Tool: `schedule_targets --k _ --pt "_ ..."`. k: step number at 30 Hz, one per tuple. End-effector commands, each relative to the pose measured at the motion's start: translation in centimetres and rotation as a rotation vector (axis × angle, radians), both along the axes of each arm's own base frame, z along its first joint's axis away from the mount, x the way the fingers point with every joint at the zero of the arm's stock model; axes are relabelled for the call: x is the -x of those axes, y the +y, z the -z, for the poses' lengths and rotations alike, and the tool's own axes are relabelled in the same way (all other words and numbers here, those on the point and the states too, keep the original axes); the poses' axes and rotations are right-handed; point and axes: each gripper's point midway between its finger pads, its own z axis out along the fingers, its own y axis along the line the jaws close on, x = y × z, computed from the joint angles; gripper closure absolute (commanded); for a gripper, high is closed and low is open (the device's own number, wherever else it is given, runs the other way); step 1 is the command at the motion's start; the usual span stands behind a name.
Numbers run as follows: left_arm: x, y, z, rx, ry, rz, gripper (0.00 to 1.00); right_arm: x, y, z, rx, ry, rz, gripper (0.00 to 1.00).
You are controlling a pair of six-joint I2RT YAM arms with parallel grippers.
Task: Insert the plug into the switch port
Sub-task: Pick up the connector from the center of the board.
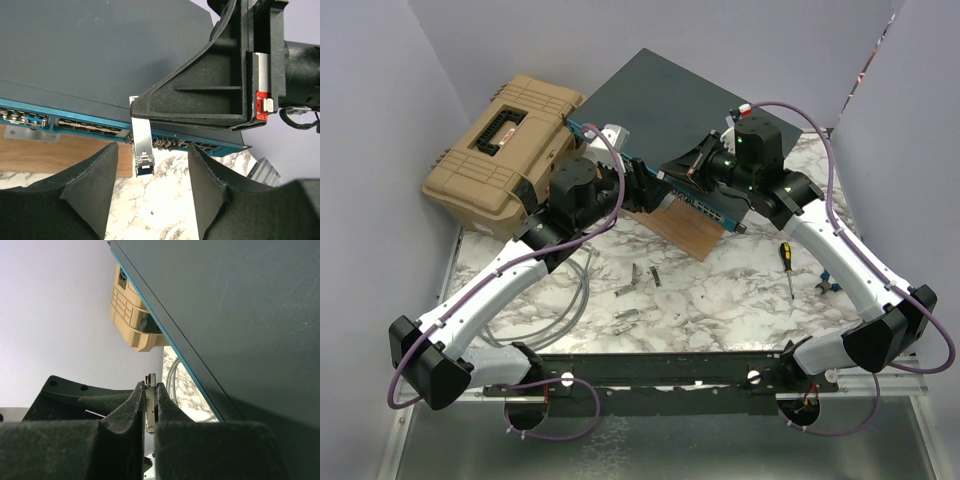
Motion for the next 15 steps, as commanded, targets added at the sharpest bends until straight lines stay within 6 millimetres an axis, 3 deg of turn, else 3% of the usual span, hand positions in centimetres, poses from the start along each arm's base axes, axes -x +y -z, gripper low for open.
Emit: schedule_targets --k 1,15 --pt "-0.35 -0.03 0.34 -0.037 0.021 -0.04 0.43 -0.13 0.25 -0.08 0.001 0.011 0.015 1.0" --pt "-0.49 0.68 0.88 -0.097 -0.007 -0.115 0.62 -0.02 0.54 0.23 -0.001 0.021 0.011 1.0"
